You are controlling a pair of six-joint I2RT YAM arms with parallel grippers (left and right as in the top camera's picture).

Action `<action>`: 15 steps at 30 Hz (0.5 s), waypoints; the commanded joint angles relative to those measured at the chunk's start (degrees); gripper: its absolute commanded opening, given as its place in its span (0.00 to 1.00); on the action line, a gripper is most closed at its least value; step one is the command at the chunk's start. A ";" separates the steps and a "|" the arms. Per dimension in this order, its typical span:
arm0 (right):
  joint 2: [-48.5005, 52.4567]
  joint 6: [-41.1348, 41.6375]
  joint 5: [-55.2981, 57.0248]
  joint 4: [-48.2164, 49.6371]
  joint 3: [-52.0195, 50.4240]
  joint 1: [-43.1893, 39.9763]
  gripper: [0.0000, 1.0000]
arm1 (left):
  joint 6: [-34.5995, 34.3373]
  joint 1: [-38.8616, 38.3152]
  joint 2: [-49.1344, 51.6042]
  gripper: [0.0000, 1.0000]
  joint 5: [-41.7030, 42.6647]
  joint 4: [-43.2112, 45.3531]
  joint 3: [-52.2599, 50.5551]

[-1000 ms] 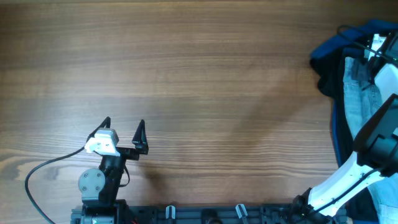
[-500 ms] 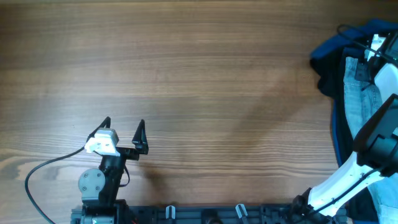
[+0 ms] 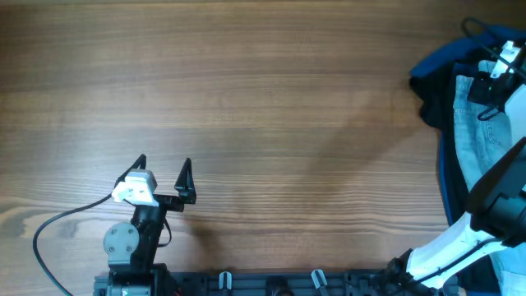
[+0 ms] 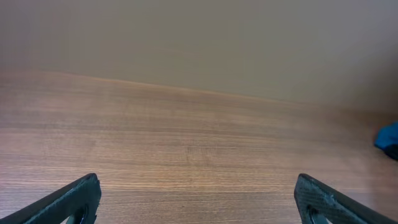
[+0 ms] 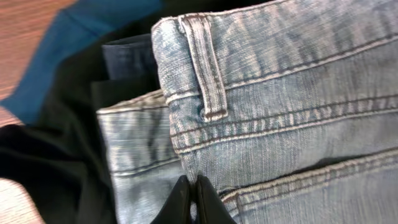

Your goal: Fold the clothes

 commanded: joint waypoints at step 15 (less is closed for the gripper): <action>-1.62 6.47 -5.62 -3.39 0.15 3.98 0.04 | 1.11 0.31 -0.24 1.00 -0.50 -0.26 -0.28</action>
